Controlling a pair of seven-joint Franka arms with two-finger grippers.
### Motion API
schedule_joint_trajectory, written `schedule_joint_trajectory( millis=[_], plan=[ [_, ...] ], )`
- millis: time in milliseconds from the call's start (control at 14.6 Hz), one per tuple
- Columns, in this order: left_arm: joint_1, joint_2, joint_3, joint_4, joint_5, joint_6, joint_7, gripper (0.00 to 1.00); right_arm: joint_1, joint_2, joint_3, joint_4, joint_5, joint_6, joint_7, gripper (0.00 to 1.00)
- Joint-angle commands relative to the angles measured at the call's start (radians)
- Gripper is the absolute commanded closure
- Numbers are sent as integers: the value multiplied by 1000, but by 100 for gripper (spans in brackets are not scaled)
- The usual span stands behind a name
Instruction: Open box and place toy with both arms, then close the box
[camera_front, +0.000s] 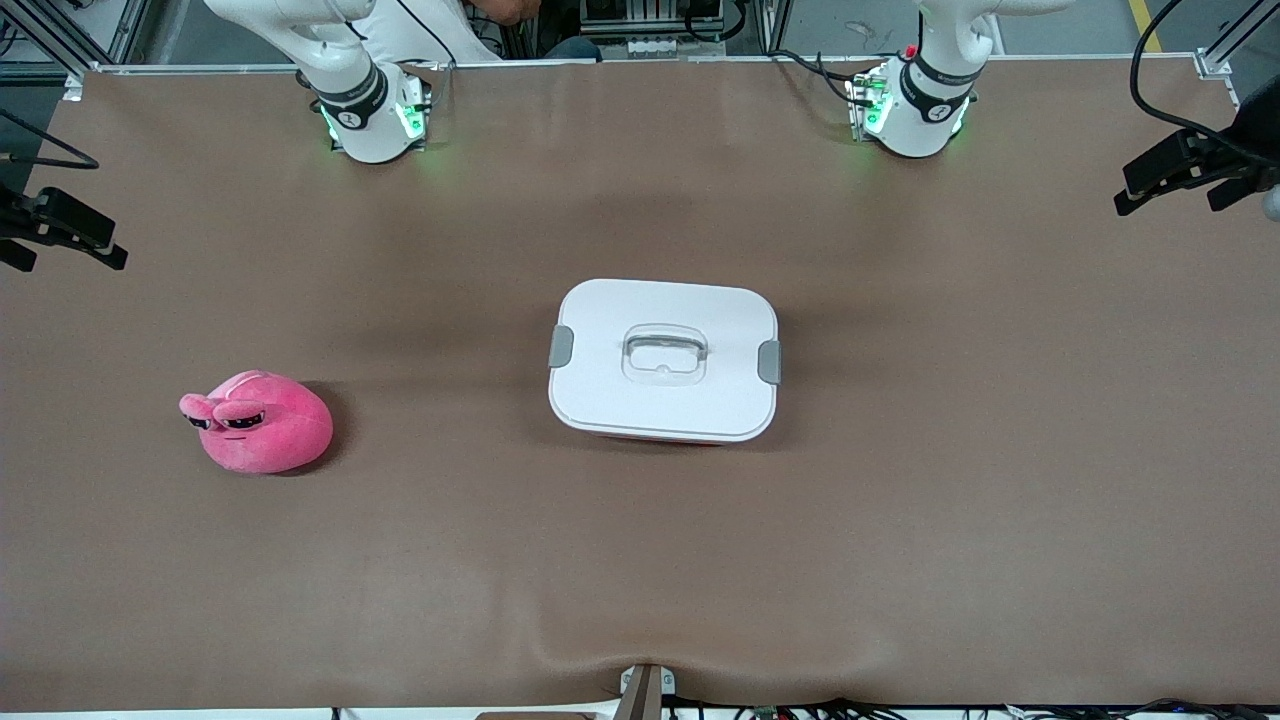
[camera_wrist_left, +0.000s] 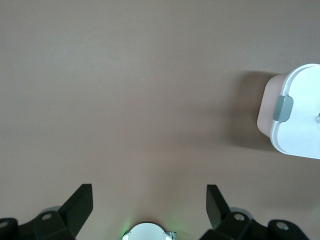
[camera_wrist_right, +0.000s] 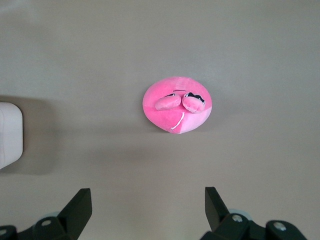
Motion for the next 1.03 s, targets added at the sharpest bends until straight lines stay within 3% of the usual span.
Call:
schedule_joint_trajectory(
  millis=[0, 961],
  plan=[
    [-3, 10, -4, 22, 19, -17, 10, 0, 4, -6, 1, 8, -9, -2, 2, 0],
    [32, 76, 5, 22, 8, -17, 62, 0, -2, 0, 0, 16, 2, -4, 6, 0]
  ],
)
